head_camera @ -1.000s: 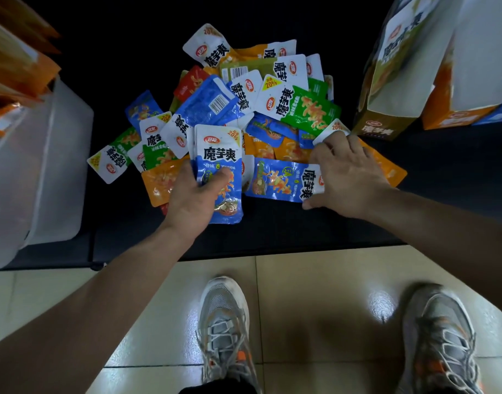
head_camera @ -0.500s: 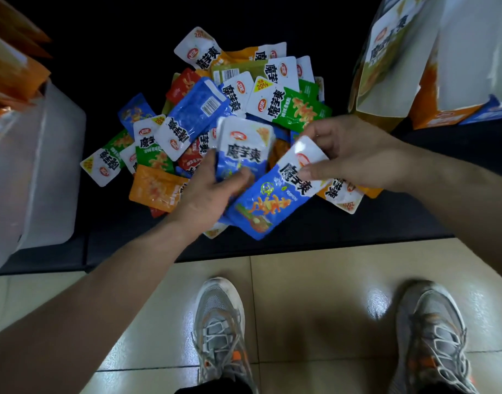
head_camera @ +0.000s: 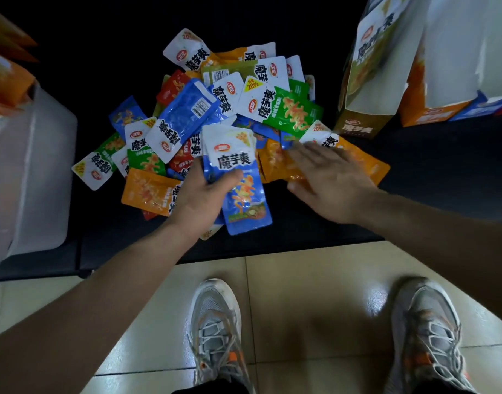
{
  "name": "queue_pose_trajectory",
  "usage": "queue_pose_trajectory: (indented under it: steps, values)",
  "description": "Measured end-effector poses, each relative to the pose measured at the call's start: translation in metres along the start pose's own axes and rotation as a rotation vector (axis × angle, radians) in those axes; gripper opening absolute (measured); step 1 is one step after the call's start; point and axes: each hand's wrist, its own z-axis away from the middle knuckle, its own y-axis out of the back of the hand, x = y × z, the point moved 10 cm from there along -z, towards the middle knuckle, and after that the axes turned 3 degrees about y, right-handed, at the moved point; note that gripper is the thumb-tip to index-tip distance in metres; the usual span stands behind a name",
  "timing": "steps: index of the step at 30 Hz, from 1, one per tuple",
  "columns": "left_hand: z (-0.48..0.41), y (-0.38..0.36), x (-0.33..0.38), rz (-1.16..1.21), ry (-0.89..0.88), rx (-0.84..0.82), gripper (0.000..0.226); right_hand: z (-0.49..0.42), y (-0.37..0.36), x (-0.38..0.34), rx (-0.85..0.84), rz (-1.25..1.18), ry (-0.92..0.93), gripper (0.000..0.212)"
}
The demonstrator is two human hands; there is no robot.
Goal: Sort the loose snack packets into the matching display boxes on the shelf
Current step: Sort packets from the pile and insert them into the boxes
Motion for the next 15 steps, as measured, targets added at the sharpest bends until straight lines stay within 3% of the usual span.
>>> queue_pose_trajectory:
  steps: [7,10,13,15]
  values:
    - [-0.006,0.022,-0.003,0.075,0.024,0.114,0.029,0.020,0.004,-0.019,0.154,0.063,0.149,0.061]
    - [-0.006,0.021,-0.009,0.046,0.038,0.104,0.027,0.015,-0.004,-0.005,0.099,0.090,0.058,0.062]
    - [-0.006,0.016,-0.012,0.014,0.041,0.081,0.030,0.016,0.013,0.019,0.199,0.100,-0.120,0.057]
    - [-0.005,0.013,-0.011,-0.001,0.033,0.072,0.038,0.014,0.019,0.020,0.215,0.105,-0.110,0.062]
